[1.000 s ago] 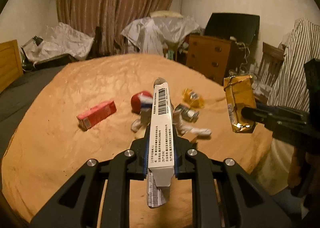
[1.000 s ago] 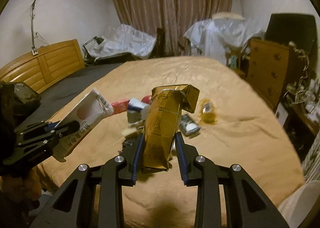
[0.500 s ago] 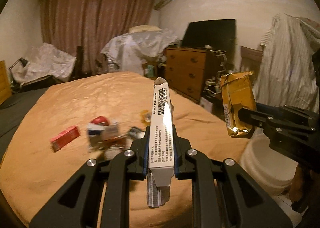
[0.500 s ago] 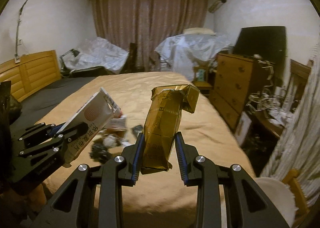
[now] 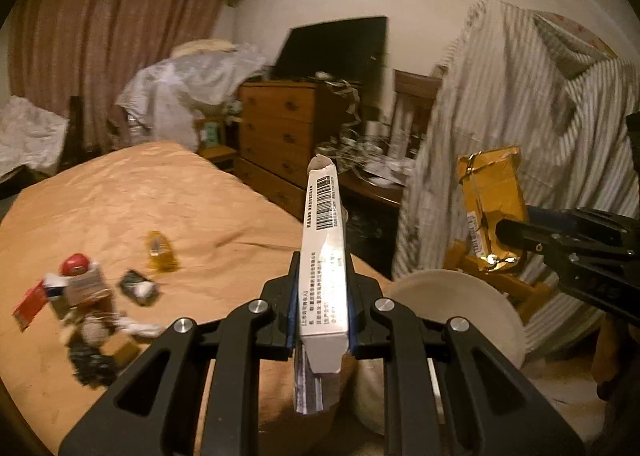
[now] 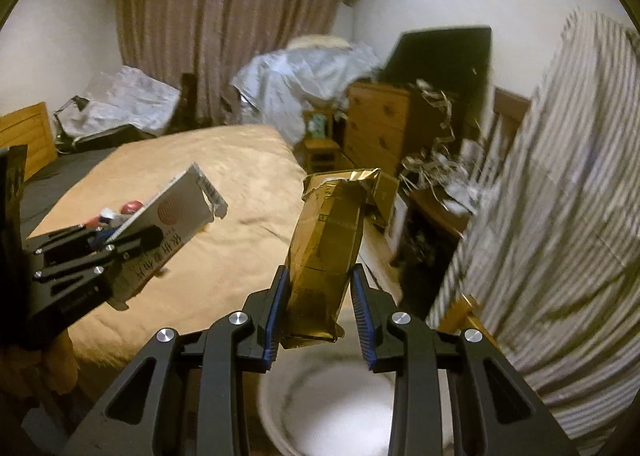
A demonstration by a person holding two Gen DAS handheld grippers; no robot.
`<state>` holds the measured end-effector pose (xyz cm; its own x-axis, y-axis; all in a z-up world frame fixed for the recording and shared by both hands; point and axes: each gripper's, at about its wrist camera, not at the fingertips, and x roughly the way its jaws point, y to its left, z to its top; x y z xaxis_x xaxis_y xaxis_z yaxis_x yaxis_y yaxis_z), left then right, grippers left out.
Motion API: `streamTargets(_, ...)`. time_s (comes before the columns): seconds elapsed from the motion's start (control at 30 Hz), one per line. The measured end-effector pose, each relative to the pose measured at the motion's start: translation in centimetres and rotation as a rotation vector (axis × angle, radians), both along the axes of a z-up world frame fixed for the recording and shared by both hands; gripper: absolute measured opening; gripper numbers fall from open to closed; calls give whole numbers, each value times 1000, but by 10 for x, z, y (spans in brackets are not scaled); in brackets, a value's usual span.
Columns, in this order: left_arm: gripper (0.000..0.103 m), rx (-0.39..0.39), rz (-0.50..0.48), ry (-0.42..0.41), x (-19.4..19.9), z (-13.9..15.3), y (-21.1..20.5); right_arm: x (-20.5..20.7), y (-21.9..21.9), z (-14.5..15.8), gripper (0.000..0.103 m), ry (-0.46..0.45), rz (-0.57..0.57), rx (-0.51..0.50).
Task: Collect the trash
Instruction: 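Carry both items over the white bucket and open both tools to drop them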
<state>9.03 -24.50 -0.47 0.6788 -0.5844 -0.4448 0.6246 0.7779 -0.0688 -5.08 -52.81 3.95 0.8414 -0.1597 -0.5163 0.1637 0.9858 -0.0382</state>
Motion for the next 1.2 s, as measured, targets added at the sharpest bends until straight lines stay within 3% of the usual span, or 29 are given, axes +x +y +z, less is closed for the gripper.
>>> streamTargets(0.23,17,37,-111,97,2,-17,-50,3,-72,-30,33,162,-29,36)
streamTargets(0.6,17,143,-219,262,15,-69,-112,33,-108,-94,33,401,-25,128)
streamTargets(0.83,17,193,-217,315,21,-98,-130,34,-102,-121,33,433,-20,150)
streamTargets(1.07,17,183,-213,313,22,-95,-131,35,-96,-128,34,436,-18,149)
streamTargets(1.1,25,183,-212,312,22,-95,-131,36,-96,-129,44,435,-18,147)
streamTargets(1.13,44,181,-208,312,22,-95,-130,35,-98,-130,54,431,-19,151)
streamTargets(1.17,51,176,-195,304,22,-95,-128,34,-98,-130,65,422,-21,155)
streamTargets(1.2,56,169,-179,291,22,-95,-127,33,-98,-130,65,415,-23,160)
